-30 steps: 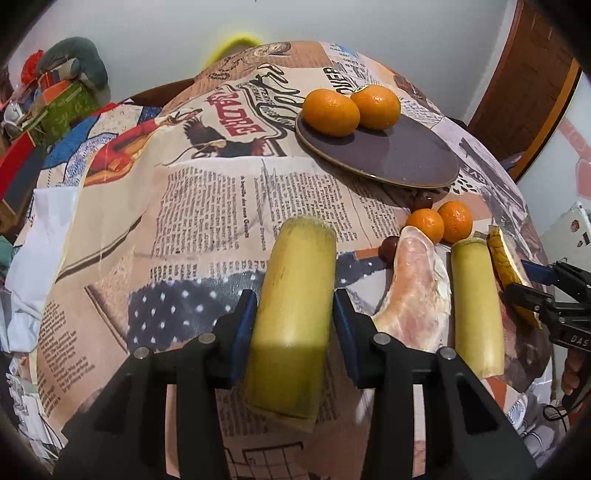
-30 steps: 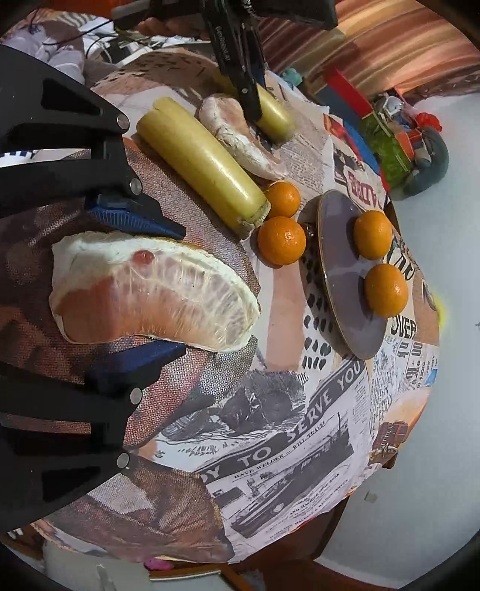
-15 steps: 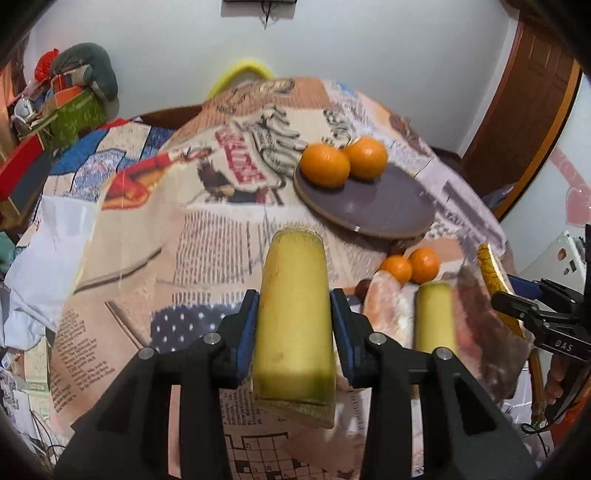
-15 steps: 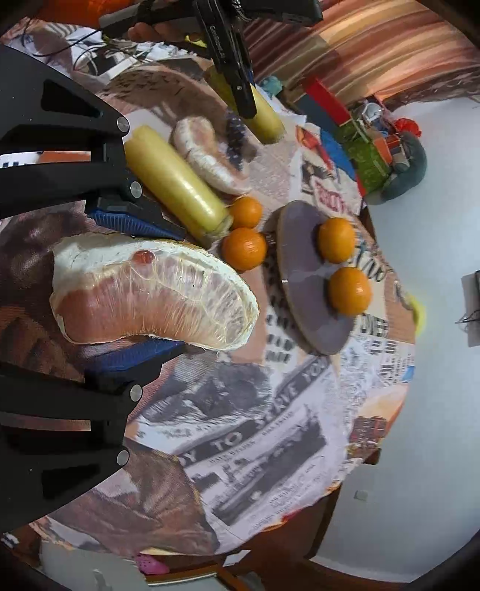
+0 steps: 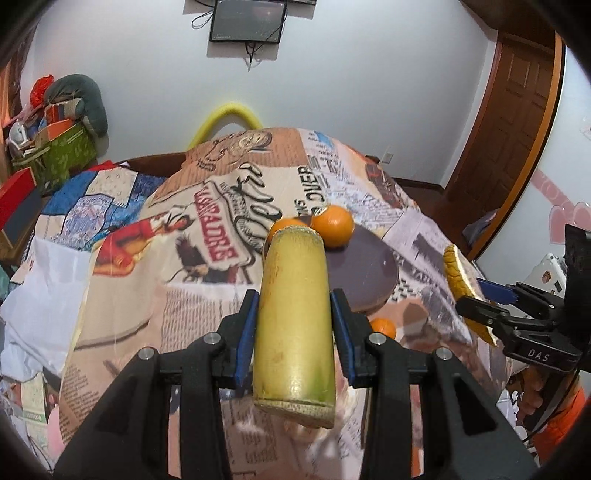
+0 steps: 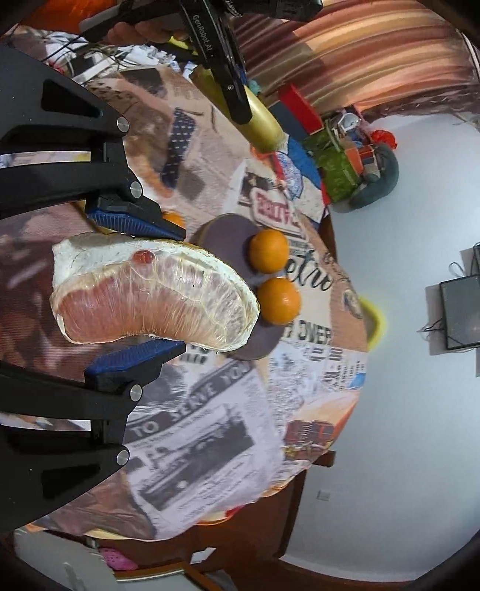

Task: Organize fruits
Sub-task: 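Place the yellow cylinder on the plate with the left tool while the right tool places the pomelo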

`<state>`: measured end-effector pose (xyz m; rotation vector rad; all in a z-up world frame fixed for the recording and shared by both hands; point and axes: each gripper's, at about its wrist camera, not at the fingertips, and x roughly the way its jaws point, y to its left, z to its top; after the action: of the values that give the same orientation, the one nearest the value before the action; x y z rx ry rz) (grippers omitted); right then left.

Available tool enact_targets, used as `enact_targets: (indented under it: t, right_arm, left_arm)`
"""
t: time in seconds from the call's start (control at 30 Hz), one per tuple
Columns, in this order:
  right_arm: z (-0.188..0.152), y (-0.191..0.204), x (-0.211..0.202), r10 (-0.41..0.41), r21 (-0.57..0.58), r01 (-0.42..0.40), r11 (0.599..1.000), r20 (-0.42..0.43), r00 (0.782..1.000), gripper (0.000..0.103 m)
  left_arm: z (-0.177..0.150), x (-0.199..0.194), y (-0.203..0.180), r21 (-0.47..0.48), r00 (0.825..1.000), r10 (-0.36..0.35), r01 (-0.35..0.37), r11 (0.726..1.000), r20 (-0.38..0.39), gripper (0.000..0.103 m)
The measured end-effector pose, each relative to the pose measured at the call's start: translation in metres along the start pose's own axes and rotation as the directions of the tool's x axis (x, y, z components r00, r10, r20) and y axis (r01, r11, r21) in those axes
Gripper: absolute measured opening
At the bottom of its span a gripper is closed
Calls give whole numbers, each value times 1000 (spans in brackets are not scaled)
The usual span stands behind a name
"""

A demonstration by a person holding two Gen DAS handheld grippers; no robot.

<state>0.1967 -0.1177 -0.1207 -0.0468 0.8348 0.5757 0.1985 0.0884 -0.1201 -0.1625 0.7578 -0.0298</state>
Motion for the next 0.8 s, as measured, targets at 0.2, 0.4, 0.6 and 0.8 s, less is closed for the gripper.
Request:
enact_targets:
  t: [0.2,0.4,0.6,0.8]
  right_arm:
    - [20,-3,11,-2,-11,2,1000,30,1000,50]
    - [36,-10,26,-2,-16,2,1000,42,999,50]
    - [52,-20,45,3,-25,-2,1000,45,999,50]
    - [60,-28,65,0,-38,1,999,31,1000,50]
  left_arm:
    - [20,16,-8,14,1000,-8,8,1000,20,38]
    - [35,45,-12,15,1000,-16,16,1000,10,38]
    - [44,78,-13,18,1000,-25,25,1000,-13,38]
    - [53,108,-13,12,998,-54,54,998,-35,38]
